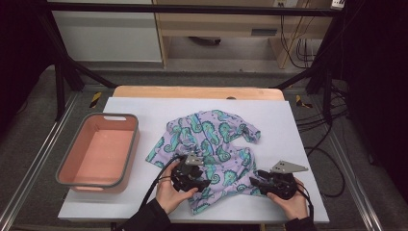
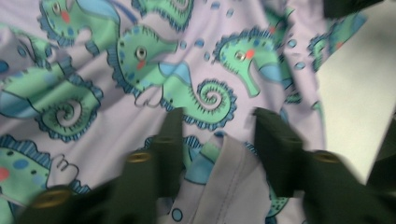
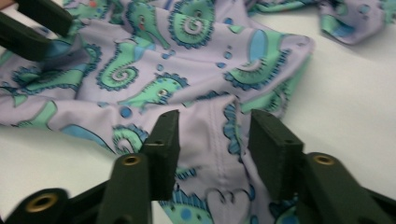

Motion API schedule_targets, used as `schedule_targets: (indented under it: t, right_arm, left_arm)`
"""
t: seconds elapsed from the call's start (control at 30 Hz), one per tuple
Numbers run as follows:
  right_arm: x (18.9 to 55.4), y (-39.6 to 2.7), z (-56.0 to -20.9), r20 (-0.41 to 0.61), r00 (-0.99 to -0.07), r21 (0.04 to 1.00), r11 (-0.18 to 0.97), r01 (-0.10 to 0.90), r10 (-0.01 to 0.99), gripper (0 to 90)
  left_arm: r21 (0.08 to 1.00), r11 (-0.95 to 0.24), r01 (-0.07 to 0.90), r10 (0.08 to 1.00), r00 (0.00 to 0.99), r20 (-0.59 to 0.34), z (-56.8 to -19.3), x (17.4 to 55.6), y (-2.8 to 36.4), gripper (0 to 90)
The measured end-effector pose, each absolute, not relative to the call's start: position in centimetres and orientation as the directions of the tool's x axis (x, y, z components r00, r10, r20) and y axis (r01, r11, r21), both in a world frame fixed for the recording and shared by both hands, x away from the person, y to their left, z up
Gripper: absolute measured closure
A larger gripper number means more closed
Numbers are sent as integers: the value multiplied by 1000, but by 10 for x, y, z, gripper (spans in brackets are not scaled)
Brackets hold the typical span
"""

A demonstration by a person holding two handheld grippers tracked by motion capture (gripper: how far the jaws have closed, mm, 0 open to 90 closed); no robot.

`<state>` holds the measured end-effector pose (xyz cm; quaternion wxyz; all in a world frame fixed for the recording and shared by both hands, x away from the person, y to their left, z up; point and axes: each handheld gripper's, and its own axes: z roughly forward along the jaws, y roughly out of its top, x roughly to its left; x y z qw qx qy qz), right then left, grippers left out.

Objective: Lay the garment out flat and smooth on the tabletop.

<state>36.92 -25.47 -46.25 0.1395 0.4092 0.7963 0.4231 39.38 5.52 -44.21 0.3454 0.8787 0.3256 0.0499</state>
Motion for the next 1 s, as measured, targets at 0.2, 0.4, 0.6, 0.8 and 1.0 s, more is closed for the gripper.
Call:
schedule_targets:
  t: [0.2,0.4,0.6,0.8,1.0]
  right_arm:
    - [364,-241,-458,148,-698,772,360,524,700,858]
    - [339,-242,-448,156,-720,768,376,519,676,857]
    - [322,-243,-453,201,-732,742,387,548,651,730]
    - [340,-246,-443,148,-694,793,335,509,705,577]
    - [379,-253,-453,91,-592,779,312,543,801,439]
  left_arm:
    - [656,-526,542,634,764,-123,-441,385,76,824]
    - [677,-473,564,673,727,-135,-434,362,113,821]
    - [650,-466,600,679,714,-172,-451,350,131,809]
    - [683,-453,573,676,720,-156,-443,361,125,599]
    - [679,-466,567,670,728,-148,-439,381,96,400]
